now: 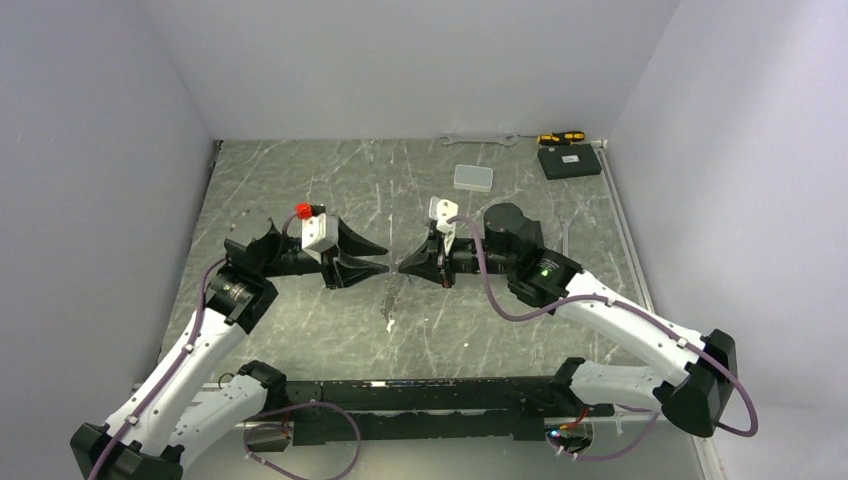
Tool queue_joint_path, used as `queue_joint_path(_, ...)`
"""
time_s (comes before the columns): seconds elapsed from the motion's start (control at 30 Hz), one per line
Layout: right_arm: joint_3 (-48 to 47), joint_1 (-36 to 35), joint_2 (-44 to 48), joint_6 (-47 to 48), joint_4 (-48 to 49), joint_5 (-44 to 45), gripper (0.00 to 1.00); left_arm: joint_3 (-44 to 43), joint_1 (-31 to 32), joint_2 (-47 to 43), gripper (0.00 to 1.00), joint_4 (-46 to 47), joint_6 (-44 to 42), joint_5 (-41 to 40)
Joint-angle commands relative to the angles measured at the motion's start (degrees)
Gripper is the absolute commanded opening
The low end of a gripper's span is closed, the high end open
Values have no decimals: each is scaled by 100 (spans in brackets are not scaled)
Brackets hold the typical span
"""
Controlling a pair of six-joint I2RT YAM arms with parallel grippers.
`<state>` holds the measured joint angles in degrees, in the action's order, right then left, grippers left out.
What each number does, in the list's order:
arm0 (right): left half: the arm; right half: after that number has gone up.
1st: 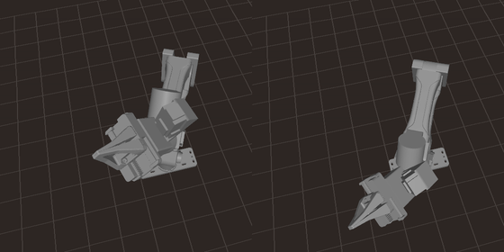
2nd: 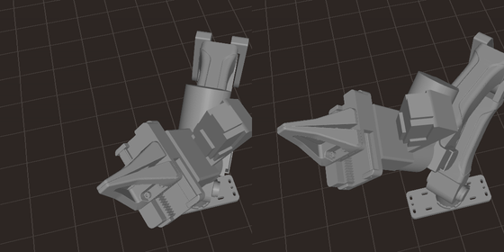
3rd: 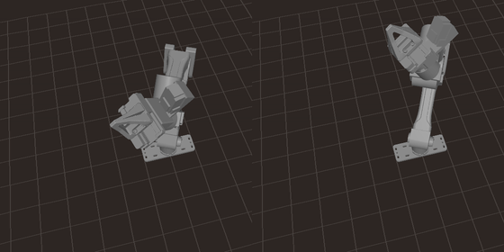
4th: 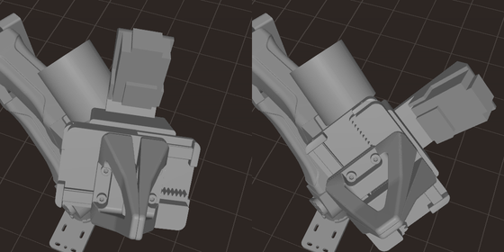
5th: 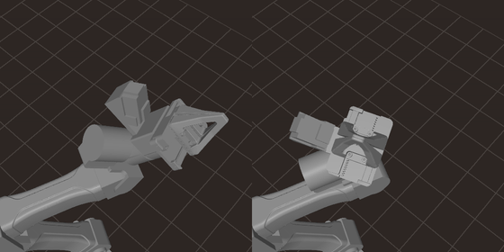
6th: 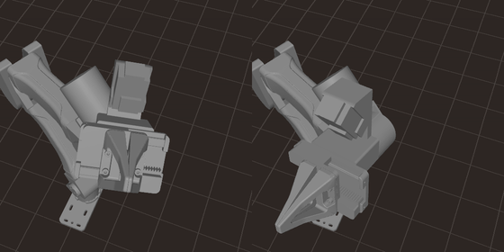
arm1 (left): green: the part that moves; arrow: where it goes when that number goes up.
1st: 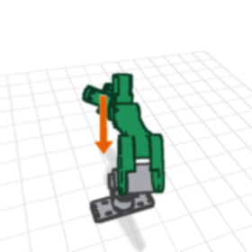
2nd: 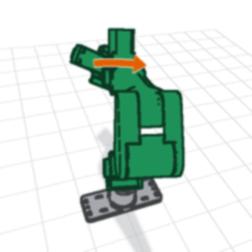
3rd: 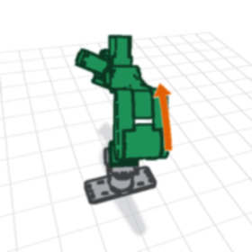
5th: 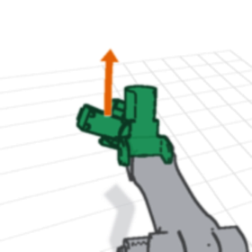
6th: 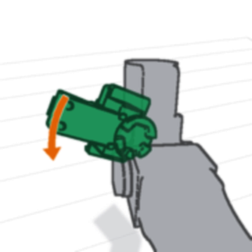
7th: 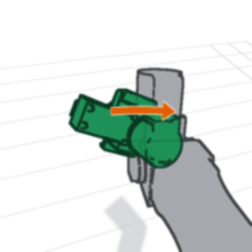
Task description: Put the keys on the keyring
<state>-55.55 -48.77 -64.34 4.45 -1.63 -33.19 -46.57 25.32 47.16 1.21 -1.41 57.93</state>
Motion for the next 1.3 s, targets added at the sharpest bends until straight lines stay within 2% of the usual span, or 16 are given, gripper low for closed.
queue_joint_path(0.0,-360,17,250,122,-346,204,0,-195,-10,15,43,-94,-125,-36)
queue_joint_path(0.23,-714,13,252,260,-1216,330,0,-190,-10,-43,59,-301,-311,-131)
queue_joint_path(0.3,-834,8,225,291,-1457,330,0,-215,-10,-4,83,-377,-389,-82)
queue_joint_path(0.47,-1270,-15,-15,439,-2187,249,0,-274,-10,245,69,-412,-351,163)
queue_joint_path(0.63,-1627,-86,-243,521,-2715,324,0,-331,19,521,51,-239,-153,413)
queue_joint_path(0.87,-1850,-140,-579,531,-3039,308,0,-326,227,570,47,-340,-257,356)
queue_joint_path(1.27,-2009,-278,-732,569,-3117,228,0,-485,524,784,34,-820,-607,224)
